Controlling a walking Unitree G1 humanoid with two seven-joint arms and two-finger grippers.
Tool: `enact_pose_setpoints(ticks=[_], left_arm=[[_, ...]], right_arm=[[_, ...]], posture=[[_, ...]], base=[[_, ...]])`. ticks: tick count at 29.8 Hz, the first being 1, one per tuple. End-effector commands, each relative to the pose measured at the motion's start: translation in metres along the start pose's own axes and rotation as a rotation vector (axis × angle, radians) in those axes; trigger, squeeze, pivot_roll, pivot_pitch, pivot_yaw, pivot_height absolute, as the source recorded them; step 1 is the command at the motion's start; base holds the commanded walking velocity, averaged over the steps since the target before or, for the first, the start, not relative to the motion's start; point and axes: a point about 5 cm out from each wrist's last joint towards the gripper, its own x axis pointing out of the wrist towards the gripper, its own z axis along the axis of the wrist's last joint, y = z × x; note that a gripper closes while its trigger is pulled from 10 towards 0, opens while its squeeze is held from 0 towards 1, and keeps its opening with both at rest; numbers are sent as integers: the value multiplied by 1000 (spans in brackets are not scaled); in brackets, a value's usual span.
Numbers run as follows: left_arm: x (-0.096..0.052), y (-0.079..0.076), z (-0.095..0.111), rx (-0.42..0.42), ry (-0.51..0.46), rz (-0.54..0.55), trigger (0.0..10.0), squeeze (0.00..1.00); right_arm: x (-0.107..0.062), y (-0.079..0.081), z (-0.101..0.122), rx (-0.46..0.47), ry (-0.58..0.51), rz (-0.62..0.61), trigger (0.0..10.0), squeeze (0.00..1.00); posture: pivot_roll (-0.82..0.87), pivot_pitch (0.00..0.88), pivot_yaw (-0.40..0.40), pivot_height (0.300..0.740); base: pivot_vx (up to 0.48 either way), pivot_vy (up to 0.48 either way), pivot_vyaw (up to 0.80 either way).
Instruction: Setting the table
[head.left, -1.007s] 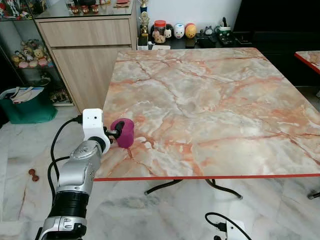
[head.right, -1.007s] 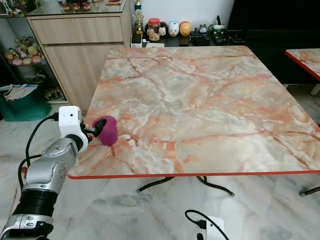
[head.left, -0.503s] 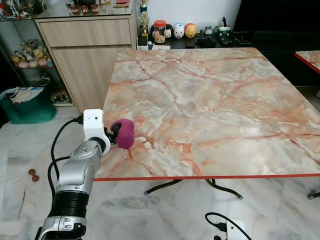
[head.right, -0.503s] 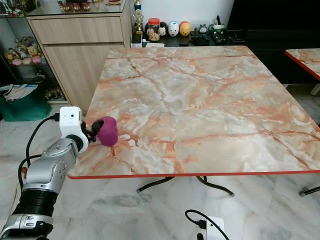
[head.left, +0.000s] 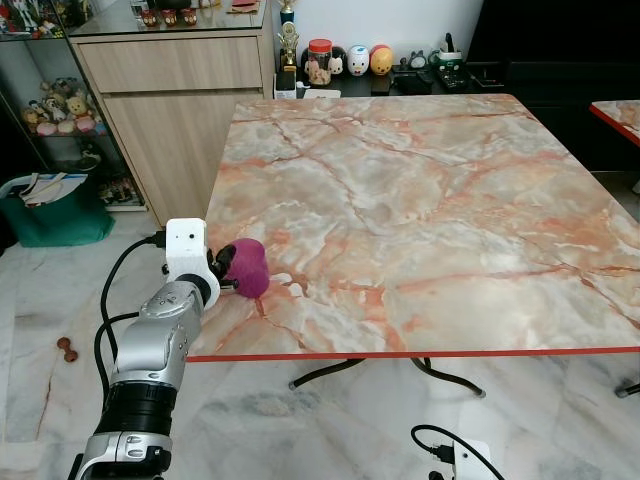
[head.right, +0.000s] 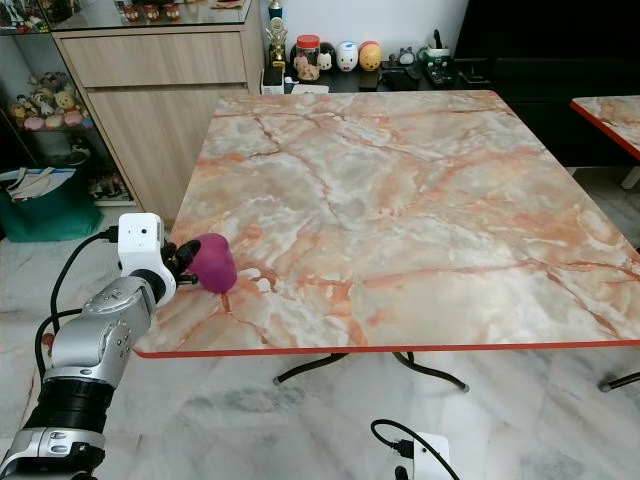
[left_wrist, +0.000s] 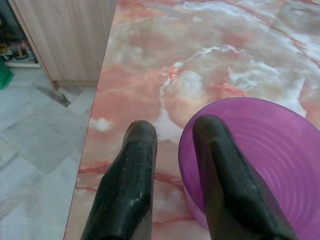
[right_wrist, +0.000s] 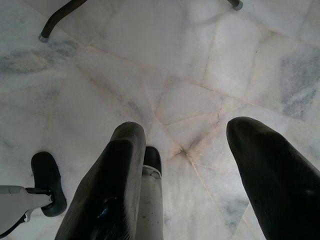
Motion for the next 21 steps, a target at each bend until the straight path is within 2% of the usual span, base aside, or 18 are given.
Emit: enact_pose_setpoints(ticks=[1,17,21], left_arm=[[2,0,4,28,1,5,0,0],[2,-5,4,28,-7,-11,0,0],[-1,-11,6,14,-39,-34,0,0]], right_arm=[[-1,0,-6,-5,21,0,10000,0],[-1,-11,-4,-9,17,-14,10000,0],[-1,-13,-5,-10,20,-19,10000,0]], posture=[[59,0,-5,740],[58,0,-5,740],[58,0,-8,740]], base=[[0,0,0],[0,0,0],[0,0,0]])
